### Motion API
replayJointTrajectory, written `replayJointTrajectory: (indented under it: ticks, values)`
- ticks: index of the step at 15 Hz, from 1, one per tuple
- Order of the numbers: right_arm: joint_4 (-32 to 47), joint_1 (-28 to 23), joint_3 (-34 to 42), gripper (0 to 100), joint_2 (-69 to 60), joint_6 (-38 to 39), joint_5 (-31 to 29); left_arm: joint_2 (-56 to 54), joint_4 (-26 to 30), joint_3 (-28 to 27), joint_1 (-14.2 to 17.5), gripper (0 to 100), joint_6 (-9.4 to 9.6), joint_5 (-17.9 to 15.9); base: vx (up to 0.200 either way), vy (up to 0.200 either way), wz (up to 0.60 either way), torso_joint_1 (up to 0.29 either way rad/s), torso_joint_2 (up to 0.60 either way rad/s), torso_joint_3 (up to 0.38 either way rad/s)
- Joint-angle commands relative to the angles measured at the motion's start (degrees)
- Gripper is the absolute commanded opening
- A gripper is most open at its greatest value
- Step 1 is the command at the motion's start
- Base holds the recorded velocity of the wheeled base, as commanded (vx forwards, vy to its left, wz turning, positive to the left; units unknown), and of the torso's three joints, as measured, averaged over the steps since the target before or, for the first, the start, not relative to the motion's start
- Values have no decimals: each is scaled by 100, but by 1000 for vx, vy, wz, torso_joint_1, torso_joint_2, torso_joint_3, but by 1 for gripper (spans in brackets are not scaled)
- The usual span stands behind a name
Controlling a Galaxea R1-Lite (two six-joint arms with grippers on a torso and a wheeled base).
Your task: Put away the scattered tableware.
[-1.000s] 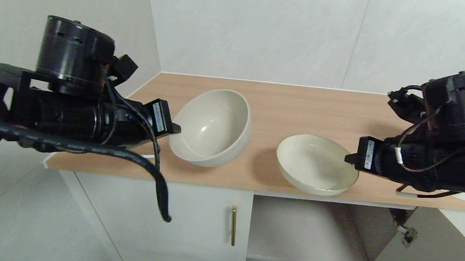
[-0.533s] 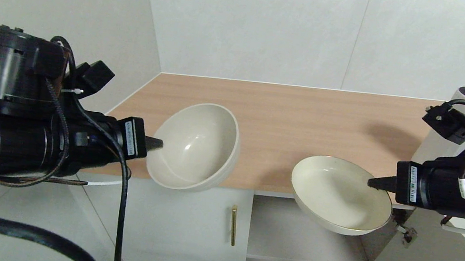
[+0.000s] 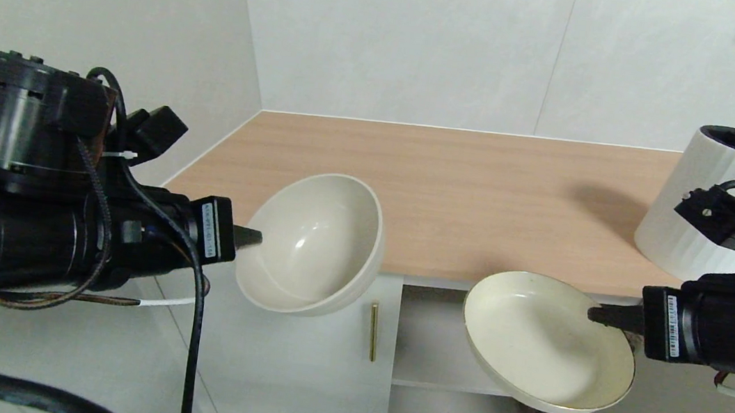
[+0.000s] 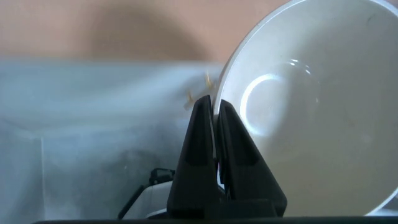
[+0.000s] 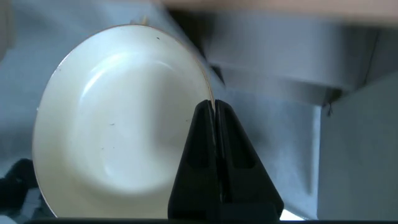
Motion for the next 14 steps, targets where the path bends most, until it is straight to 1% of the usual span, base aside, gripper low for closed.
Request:
replayJointTrajectory:
  ticks: [1, 2, 5, 6, 7, 12, 14]
  values:
    - [-47, 0, 45, 0, -3, -21, 5, 57, -9, 1, -9, 0, 3, 9, 0, 0, 0, 0, 0, 0]
    - [-82, 0, 54, 0, 23, -21, -4, 65, -9, 9, -9, 0, 38, 9, 0, 0, 0, 0, 0, 0]
    - [-82, -9, 72, 0, 41, -21, -4, 65, -9, 9, -9, 0, 56, 9, 0, 0, 0, 0, 0, 0]
    - [-108, -17, 89, 0, 58, -21, -4, 65, -9, 89, -18, 0, 197, 9, 0, 0, 0, 0, 0, 0]
    - [-135, -26, 89, 0, 94, -21, -4, 74, -9, 106, -18, 0, 249, 9, 0, 0, 0, 0, 0, 0]
    - [-214, -123, 80, 0, 269, -12, -21, 136, -26, 124, -26, 0, 267, 9, 0, 0, 0, 0, 0, 0]
    - [-214, -141, 80, 0, 269, -21, -21, 136, -26, 124, -35, 0, 267, 9, 0, 0, 0, -122, 300, 173]
